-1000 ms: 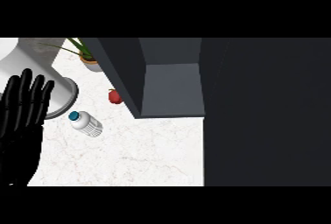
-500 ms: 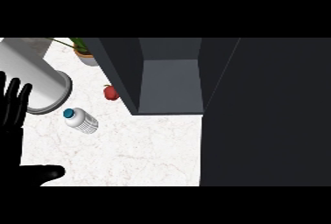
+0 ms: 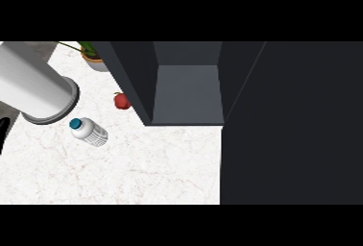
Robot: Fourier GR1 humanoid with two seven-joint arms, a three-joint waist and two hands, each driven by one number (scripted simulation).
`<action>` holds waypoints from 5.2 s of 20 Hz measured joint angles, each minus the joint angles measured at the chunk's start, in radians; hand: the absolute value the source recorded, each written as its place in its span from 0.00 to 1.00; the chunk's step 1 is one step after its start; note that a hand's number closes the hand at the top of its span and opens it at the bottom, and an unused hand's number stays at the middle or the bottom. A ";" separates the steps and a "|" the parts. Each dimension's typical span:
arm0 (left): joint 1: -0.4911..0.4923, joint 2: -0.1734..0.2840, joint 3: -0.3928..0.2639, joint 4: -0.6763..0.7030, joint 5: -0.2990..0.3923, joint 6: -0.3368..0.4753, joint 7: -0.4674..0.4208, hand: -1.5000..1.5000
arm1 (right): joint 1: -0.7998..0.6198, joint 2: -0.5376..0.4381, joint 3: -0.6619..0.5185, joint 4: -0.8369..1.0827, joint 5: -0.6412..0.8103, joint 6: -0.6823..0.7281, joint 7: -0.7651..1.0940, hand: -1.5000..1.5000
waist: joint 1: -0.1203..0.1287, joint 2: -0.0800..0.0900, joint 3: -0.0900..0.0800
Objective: Pick up the bottled water, place it into the cabinet and close the cabinet
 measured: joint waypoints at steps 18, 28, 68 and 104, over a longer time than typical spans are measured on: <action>0.106 -0.046 0.022 -0.037 0.002 -0.038 -0.006 0.00 | 0.205 0.011 -0.052 -0.024 -0.017 0.132 -0.105 0.00 | -0.006 0.001 -0.001; 0.024 -0.027 0.086 0.225 0.002 -0.061 -0.085 0.00 | 0.324 0.019 -0.031 -0.031 -0.011 0.185 -0.195 0.00 | -0.015 0.002 -0.001; -0.469 0.120 0.235 1.647 -0.174 -0.177 -0.874 0.00 | 0.630 -0.003 -0.157 -0.020 -0.028 0.376 -0.507 0.00 | -0.026 0.010 -0.004; -0.557 -0.046 0.113 1.729 -0.140 -0.267 -1.116 1.00 | 0.625 -0.019 -0.246 0.000 -0.061 0.395 -0.520 0.00 | 0.006 -0.001 0.001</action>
